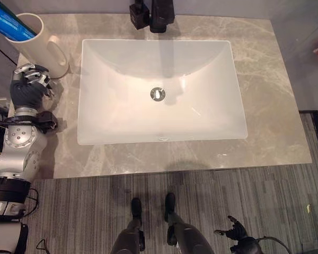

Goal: Put brush and paste in cup on sink, flatten towel.

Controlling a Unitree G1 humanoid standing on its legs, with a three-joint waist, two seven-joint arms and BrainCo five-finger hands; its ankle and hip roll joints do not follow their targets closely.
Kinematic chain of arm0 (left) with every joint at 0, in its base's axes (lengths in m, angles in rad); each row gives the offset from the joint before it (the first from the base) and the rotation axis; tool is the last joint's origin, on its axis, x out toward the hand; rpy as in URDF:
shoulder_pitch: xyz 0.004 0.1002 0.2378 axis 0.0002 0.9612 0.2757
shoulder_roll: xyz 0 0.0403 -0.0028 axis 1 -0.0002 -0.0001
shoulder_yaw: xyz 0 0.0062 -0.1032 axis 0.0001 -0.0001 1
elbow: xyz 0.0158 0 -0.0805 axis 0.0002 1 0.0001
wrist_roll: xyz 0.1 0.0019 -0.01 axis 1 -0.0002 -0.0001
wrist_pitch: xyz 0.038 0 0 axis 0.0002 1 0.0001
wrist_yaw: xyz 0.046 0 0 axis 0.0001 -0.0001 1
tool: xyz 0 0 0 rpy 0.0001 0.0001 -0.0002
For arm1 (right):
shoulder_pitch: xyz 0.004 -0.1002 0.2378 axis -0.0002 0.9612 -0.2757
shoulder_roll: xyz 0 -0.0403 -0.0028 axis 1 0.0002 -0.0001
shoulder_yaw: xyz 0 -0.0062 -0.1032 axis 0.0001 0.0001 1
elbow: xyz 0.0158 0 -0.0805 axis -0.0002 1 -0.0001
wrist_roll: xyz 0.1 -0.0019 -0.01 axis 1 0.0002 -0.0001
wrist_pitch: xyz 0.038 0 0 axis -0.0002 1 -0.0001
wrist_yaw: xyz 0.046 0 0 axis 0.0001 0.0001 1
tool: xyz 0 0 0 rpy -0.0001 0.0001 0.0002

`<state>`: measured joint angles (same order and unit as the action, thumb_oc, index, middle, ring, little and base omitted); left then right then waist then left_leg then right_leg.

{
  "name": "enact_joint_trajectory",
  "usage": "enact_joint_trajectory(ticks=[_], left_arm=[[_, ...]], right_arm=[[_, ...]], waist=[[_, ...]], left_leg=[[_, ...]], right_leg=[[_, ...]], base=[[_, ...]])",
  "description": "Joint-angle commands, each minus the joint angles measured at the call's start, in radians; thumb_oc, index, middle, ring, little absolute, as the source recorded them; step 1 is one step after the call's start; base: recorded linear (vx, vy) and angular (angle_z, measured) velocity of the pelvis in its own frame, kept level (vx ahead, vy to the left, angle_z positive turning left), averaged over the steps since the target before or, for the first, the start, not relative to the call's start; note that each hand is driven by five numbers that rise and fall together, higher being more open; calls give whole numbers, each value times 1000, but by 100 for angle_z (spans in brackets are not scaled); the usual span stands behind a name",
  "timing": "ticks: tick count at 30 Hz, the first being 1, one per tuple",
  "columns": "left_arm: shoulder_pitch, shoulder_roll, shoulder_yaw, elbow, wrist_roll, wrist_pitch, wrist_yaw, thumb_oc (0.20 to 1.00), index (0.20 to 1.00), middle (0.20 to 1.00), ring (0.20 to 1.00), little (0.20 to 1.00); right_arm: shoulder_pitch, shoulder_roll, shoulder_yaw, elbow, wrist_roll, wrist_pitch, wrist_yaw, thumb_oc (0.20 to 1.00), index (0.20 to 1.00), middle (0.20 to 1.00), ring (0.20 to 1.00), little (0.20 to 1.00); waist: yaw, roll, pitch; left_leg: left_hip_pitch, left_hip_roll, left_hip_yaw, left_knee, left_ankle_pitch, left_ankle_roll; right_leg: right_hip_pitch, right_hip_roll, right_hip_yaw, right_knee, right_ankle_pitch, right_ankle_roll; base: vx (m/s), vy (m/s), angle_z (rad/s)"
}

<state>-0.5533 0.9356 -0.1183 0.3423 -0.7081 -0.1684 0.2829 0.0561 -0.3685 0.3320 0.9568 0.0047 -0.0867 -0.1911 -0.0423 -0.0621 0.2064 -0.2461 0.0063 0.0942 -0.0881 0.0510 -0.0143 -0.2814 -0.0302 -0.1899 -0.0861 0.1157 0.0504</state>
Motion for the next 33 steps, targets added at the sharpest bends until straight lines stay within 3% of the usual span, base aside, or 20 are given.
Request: enact_joint_trajectory(ticks=[1,16,33], left_arm=[[-81,34,-35,73,-21,-13,12,200,200,200,200,200],[-302,61,-147,283,-28,-14,30,200,200,200,200,200],[-447,87,-172,522,-36,-9,45,200,200,200,200,200]], right_arm=[[11,-61,9,-11,20,-9,0,1000,1000,1000,1000,1000],[-17,-73,41,-24,45,-21,1,1000,1000,1000,1000,1000],[-51,-54,71,-13,56,-37,-3,1000,1000,1000,1000,1000]], waist=[[-18,29,-17],[-39,17,-6],[-51,-12,-24]], left_leg=[[3,47,-59,1,2,-51],[-25,56,-26,1,11,-52],[-62,72,-3,1,13,-50]], right_leg=[[80,-62,-17,-1,-55,98],[32,-59,14,-1,-32,111],[-22,-54,57,-1,-10,126]], base=[[0,0,0],[3,12,-6],[10,14,-7]])
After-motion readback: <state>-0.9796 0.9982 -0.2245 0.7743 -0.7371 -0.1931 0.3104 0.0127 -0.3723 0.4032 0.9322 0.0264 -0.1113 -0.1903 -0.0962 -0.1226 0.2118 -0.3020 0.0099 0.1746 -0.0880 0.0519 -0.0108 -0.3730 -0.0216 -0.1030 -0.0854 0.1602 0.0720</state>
